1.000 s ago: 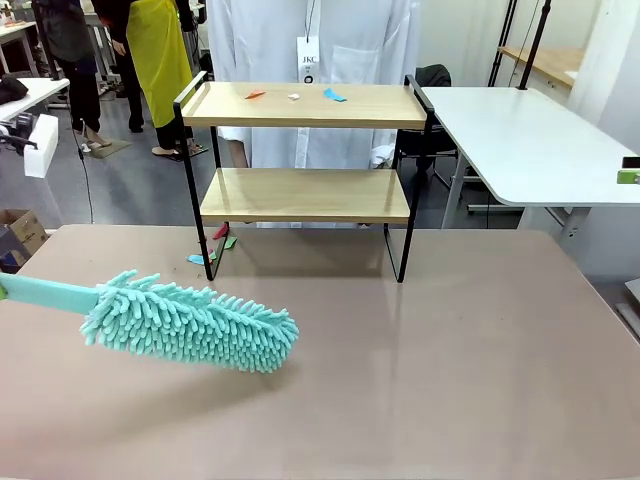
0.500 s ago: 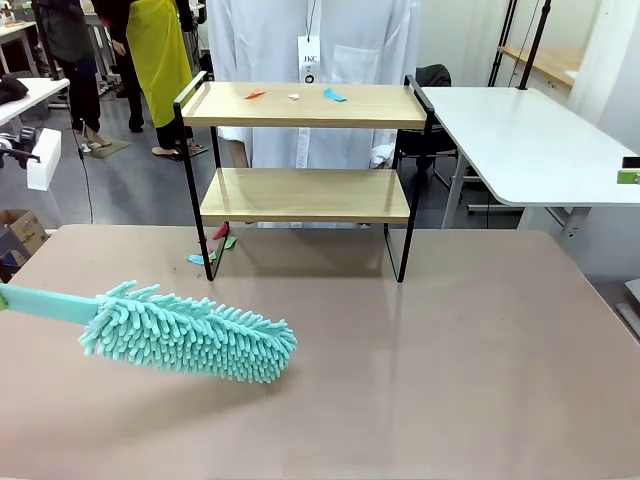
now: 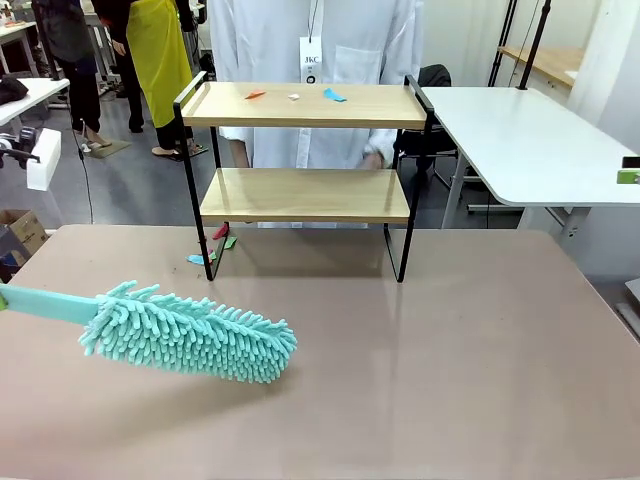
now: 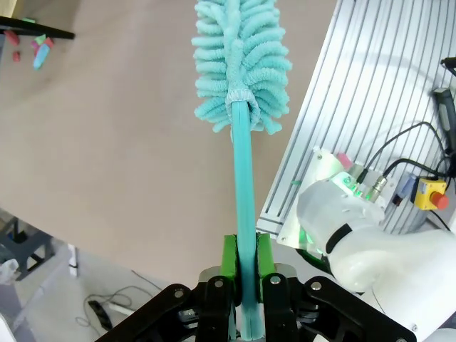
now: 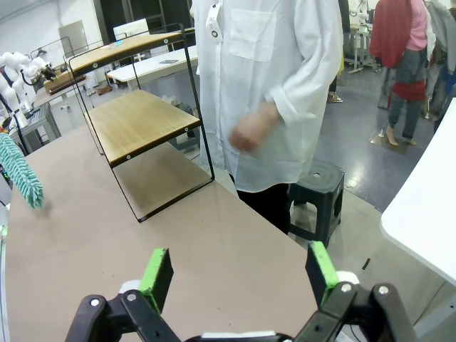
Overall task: Clean the shelf.
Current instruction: Clean the specific section of the Shelf indicated by the human with the Duster.
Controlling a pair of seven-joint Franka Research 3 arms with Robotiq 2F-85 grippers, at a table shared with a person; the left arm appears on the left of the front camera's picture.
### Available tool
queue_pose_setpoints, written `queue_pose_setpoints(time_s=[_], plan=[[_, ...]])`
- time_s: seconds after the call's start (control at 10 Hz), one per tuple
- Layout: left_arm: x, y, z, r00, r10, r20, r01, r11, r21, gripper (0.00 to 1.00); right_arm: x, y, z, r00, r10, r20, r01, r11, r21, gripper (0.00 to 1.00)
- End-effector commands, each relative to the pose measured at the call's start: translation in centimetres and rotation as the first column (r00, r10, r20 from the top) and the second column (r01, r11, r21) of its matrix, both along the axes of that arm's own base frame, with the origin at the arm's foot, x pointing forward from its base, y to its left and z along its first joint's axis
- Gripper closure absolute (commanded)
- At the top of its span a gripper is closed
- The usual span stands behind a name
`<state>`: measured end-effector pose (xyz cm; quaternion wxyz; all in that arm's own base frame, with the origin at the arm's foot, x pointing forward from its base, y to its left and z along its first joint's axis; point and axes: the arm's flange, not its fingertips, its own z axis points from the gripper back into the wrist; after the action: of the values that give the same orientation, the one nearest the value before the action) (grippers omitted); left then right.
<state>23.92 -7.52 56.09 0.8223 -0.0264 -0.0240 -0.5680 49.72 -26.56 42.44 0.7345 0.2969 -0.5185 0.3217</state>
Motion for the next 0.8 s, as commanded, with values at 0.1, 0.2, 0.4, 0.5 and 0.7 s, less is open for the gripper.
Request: queue_pose_setpoints(time_s=[0.1, 0.2, 0.4, 0.5, 0.7], plan=[[-0.13, 0.41, 0.07, 1.0, 0.005, 0.009, -0.005, 1.0, 0.008, 0.87, 0.02, 0.12, 0.3, 1.0, 0.001, 0.005, -0.001, 1.0, -0.003, 0.0], [-0.13, 0.41, 0.07, 1.0, 0.005, 0.009, -0.005, 1.0, 0.008, 0.87, 0.02, 0.12, 0.3, 1.0, 0.001, 0.005, -0.001, 1.0, -0.003, 0.0], [-0.13, 0.41, 0.07, 1.0, 0.005, 0.009, -0.005, 1.0, 0.008, 0.87, 0.02, 0.12, 0.3, 1.0, 0.001, 0.005, -0.001, 1.0, -0.003, 0.0], [-0.13, 0.41, 0.07, 1.0, 0.005, 0.009, -0.005, 1.0, 0.008, 0.87, 0.02, 0.12, 0.3, 1.0, 0.001, 0.005, -0.001, 1.0, -0.003, 0.0], [-0.13, 0.41, 0.07, 1.0, 0.005, 0.009, -0.005, 1.0, 0.008, 0.87, 0.02, 0.12, 0.3, 1.0, 0.001, 0.005, -0.001, 1.0, -0.003, 0.0]])
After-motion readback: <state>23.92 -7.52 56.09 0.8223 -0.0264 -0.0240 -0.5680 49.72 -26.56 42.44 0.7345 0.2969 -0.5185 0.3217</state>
